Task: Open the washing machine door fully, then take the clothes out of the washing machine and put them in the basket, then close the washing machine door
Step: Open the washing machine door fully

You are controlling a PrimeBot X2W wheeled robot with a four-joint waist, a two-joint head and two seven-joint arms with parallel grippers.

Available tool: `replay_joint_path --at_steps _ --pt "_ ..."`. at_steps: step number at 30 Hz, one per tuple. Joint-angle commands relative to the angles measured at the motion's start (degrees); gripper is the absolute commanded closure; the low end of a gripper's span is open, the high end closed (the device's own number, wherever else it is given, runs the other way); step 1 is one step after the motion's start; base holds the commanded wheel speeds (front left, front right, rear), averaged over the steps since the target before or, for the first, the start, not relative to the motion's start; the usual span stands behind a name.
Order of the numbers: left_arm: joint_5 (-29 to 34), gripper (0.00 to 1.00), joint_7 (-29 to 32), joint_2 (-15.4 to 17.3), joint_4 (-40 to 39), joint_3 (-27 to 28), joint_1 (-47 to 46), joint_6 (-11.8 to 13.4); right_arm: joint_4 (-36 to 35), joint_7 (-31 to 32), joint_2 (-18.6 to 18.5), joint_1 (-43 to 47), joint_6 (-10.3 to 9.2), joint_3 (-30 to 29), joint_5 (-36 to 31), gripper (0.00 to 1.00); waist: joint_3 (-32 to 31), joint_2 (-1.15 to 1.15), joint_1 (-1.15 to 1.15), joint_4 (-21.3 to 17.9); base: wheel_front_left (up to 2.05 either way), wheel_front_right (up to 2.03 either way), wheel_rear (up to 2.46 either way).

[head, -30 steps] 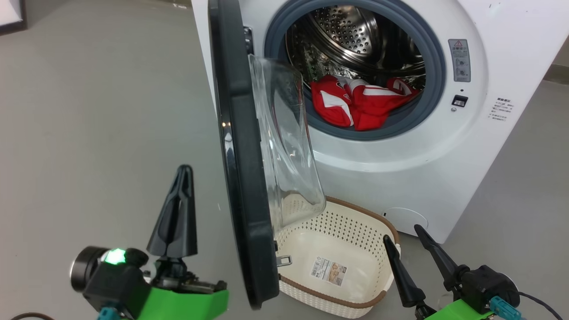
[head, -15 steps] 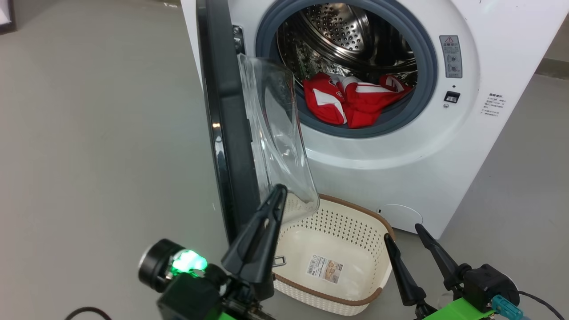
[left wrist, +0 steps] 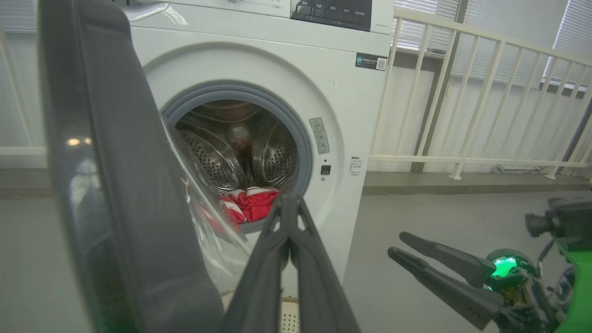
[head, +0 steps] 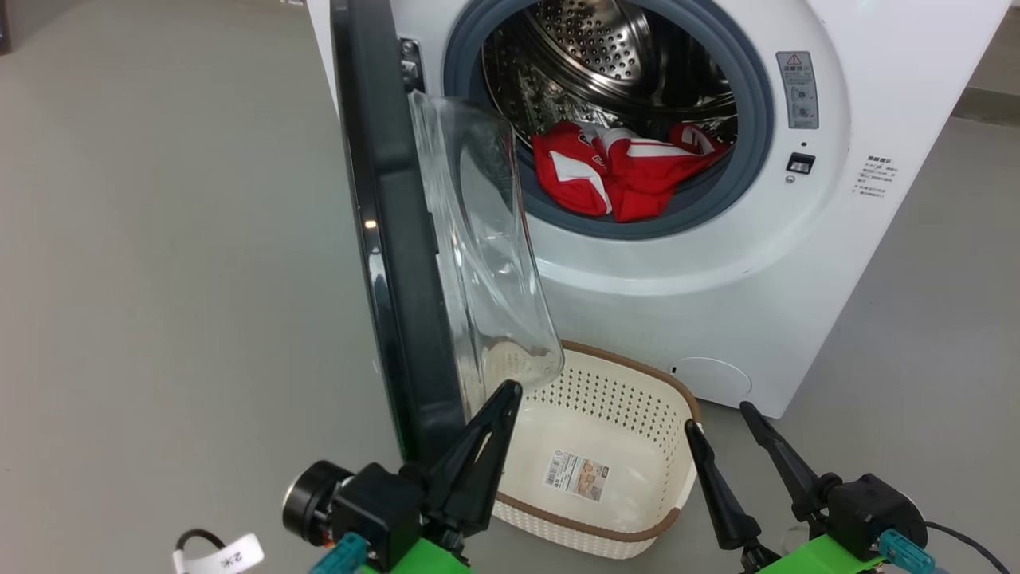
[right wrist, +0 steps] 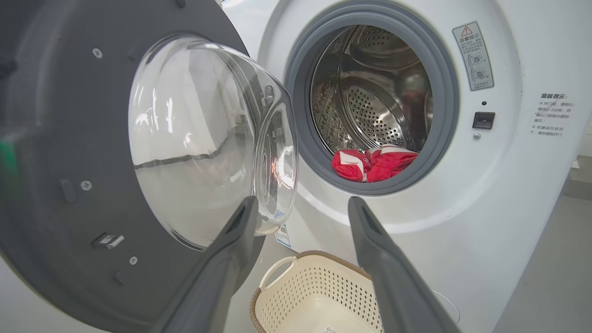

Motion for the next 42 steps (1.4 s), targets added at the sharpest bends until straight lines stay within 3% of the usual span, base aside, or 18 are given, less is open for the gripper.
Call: replay_joint_path --at_steps 1,14,42 --pt "-0.28 1.00 -0.01 0.18 -0.25 2.27 -1.28 0.11 -1.33 -0.52 -0.04 -2.54 0.36 1.24 -0.10 0.00 0.04 0.00 0.00 -0.03 0.00 0.00 0.00" --pt "-0.03 1.00 1.37 1.59 4.63 4.52 -1.70 2.99 -1.36 -0.52 -0.04 -2.37 0.36 1.19 -0.30 0.00 0.27 0.00 0.00 0.17 0.00 0.00 0.00" --pt "-1.45 1.00 5.00 6.19 3.15 8.99 2.78 7.79 -1.30 -0.52 -0.04 -1.28 0.36 1.60 0.44 0.00 -0.46 0.00 0.00 4.65 0.00 0.00 0.00"
